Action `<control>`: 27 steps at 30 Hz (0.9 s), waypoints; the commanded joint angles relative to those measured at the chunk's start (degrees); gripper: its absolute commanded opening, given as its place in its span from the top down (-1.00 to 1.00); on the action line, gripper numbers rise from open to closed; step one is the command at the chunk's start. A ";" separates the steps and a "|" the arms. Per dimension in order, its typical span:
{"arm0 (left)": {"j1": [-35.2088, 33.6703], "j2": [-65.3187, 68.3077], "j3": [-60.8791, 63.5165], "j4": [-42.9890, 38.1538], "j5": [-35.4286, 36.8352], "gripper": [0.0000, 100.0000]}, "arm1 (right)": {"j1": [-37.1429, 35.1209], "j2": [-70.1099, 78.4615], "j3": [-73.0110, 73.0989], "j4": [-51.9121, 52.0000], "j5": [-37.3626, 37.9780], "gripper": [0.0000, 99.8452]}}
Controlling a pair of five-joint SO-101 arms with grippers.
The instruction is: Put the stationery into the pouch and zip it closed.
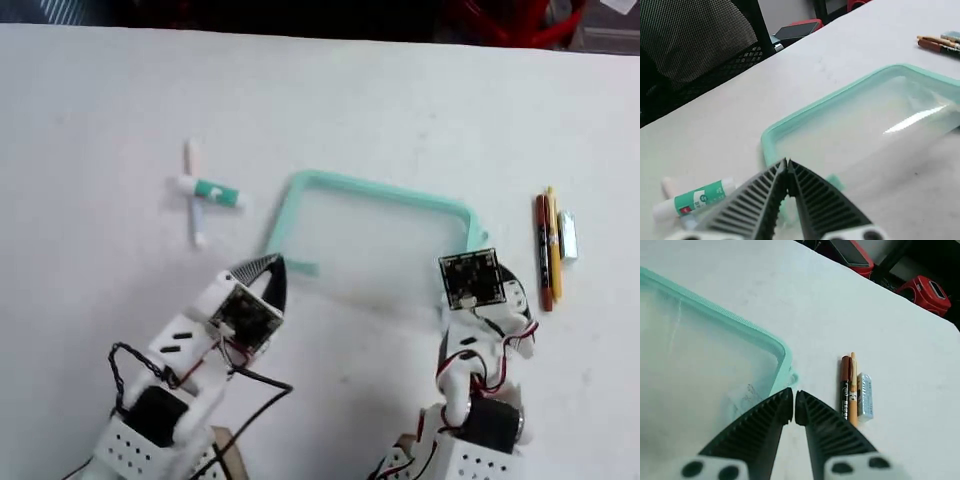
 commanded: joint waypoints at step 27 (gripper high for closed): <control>0.75 -0.13 -2.37 4.22 9.76 0.71 | 11.12 41.98 -35.69 16.31 0.09 0.96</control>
